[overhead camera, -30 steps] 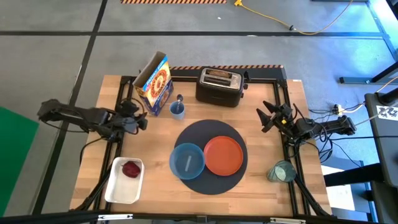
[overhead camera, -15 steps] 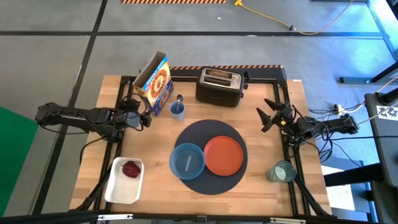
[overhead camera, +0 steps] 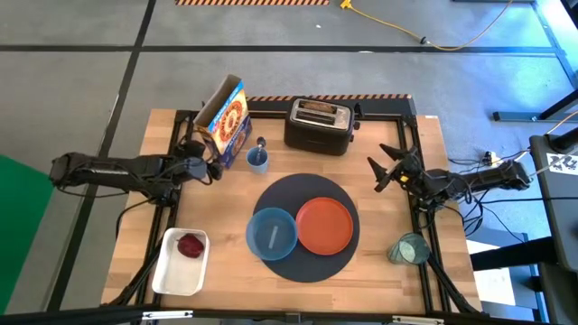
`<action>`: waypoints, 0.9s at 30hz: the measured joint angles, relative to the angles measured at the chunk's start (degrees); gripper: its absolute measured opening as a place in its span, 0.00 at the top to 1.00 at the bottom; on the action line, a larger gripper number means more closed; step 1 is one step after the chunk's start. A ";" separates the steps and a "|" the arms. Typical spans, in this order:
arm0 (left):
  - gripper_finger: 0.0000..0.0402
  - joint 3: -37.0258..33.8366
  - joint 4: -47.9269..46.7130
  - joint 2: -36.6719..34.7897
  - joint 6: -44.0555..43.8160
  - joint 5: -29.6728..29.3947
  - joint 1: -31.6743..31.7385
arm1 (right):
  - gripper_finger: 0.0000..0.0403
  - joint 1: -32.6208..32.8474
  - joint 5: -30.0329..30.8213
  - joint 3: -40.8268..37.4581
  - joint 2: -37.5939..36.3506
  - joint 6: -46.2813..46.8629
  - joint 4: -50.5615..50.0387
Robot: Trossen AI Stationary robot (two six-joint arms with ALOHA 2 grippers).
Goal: Arrange a breakfast setting
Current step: Pour the cereal from the cereal box into the blue bowl
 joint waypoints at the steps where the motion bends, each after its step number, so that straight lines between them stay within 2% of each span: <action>1: 0.09 0.00 0.39 0.66 0.00 -0.47 0.00 | 0.25 0.00 0.00 0.00 0.53 0.00 1.03; 7: 0.09 0.00 1.30 4.63 0.02 -6.08 0.02 | 0.25 0.00 -0.55 0.00 3.35 -0.82 6.00; 12: 0.09 0.00 4.64 6.67 0.02 -7.33 1.47 | 0.25 -0.01 -0.55 0.00 5.09 -1.47 7.73; 16: 0.09 0.00 7.60 8.09 1.38 -6.77 4.43 | 0.25 -0.02 -0.55 0.00 6.65 -1.63 8.97; 21: 0.11 0.00 12.55 10.20 9.39 -2.49 9.17 | 0.25 -0.02 -0.55 0.00 7.87 -1.58 9.26; 27: 0.21 0.00 15.60 12.18 15.51 1.42 13.84 | 0.25 -0.02 -0.55 0.00 8.35 -1.45 9.24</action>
